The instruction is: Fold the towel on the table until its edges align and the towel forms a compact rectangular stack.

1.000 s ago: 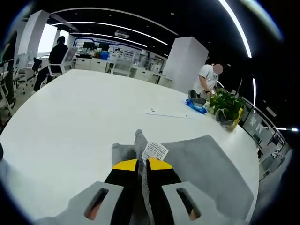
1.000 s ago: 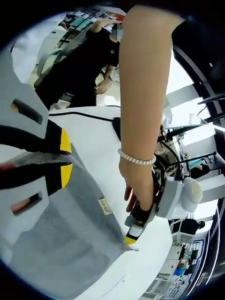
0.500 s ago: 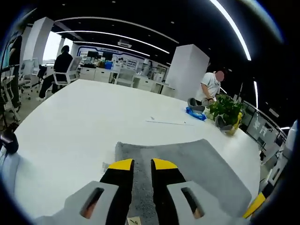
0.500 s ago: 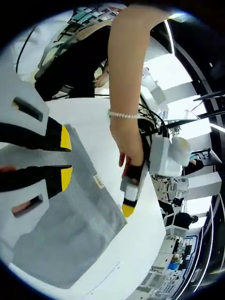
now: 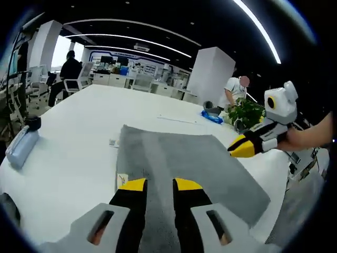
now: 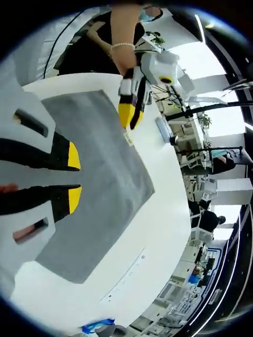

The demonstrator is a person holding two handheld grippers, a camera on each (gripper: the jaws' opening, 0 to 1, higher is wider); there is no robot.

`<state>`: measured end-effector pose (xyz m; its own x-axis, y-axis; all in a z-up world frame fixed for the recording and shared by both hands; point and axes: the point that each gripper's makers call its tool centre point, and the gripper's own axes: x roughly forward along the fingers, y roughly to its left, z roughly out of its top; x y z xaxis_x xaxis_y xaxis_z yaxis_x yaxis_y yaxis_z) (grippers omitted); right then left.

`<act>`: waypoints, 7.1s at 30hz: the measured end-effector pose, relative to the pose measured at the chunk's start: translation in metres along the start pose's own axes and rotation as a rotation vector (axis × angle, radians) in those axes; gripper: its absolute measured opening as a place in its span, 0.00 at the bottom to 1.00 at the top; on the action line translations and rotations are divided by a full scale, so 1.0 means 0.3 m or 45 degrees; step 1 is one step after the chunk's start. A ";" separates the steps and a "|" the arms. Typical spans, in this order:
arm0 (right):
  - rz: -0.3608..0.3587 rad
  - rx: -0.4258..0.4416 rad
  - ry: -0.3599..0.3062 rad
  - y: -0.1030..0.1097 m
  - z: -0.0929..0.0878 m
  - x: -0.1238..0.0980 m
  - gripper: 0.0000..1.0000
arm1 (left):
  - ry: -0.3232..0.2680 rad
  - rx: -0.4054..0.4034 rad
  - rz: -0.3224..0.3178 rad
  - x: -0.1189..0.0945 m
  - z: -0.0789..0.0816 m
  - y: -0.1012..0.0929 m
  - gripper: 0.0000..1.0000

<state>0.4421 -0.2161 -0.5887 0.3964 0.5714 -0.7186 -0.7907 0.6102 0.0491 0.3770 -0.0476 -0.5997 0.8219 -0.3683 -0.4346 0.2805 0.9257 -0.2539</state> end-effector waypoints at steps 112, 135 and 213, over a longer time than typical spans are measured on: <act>-0.605 0.513 0.271 -0.336 -0.588 -0.248 0.00 | 0.794 0.464 -0.011 0.167 -0.166 -0.064 0.01; -0.631 0.481 0.271 -0.291 -0.614 -0.272 0.00 | 0.768 0.485 -0.018 0.184 -0.155 -0.061 0.01; -0.652 0.449 0.177 -0.025 -0.731 -0.369 0.00 | 0.791 0.919 -0.141 0.589 0.033 -0.115 0.01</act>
<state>0.3020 -0.4043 -0.6618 0.6005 0.0970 -0.7937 -0.3063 0.9448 -0.1162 0.5173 -0.1437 -0.6591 0.4206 -0.2452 -0.8735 0.7495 0.6364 0.1822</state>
